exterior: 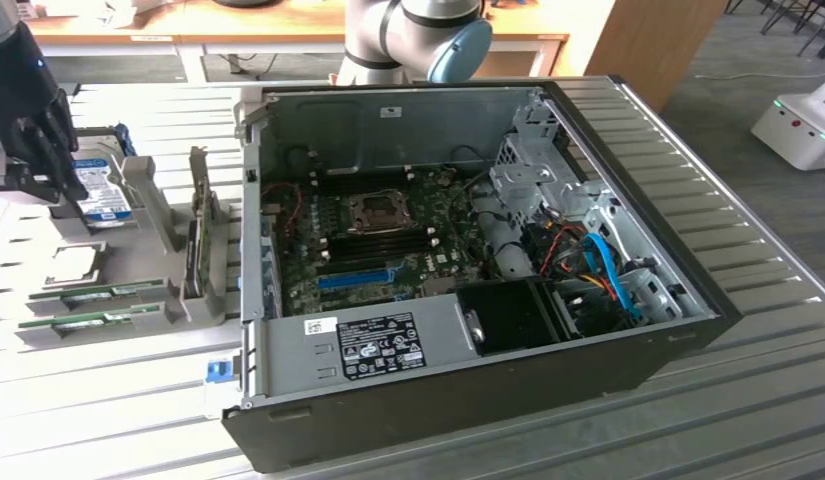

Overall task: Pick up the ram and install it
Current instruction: 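Pick up the ram and move it above insertion slot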

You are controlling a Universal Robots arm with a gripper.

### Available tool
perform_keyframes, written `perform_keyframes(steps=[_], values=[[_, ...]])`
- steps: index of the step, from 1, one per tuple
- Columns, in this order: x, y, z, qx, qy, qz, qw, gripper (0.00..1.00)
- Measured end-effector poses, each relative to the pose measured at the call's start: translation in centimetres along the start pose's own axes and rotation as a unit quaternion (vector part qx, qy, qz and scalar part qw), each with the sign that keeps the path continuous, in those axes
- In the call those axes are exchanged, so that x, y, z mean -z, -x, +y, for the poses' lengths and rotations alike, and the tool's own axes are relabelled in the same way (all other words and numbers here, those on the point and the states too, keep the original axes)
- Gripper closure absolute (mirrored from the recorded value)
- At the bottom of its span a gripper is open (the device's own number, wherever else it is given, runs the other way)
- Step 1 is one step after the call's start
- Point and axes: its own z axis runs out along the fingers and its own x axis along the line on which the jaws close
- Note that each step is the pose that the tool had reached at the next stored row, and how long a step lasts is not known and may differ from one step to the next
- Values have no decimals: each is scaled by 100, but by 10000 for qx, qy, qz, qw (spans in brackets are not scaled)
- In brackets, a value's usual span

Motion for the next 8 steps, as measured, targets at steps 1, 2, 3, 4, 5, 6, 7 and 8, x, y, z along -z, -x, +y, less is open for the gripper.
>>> perform_keyframes(steps=[1,2,3,4,5,6,7,8], values=[[-15,-1,-1,0,0,0,10000,70],[-32,-1,-1,0,0,0,10000,70],[-47,-2,-2,0,0,0,10000,70],[-62,-2,-3,0,0,0,10000,70],[-78,-2,-3,0,-1,0,10000,70],[-93,-3,-4,0,0,0,10000,70],[-108,-4,-5,0,0,0,10000,70],[-124,-4,-5,0,0,0,10000,70]])
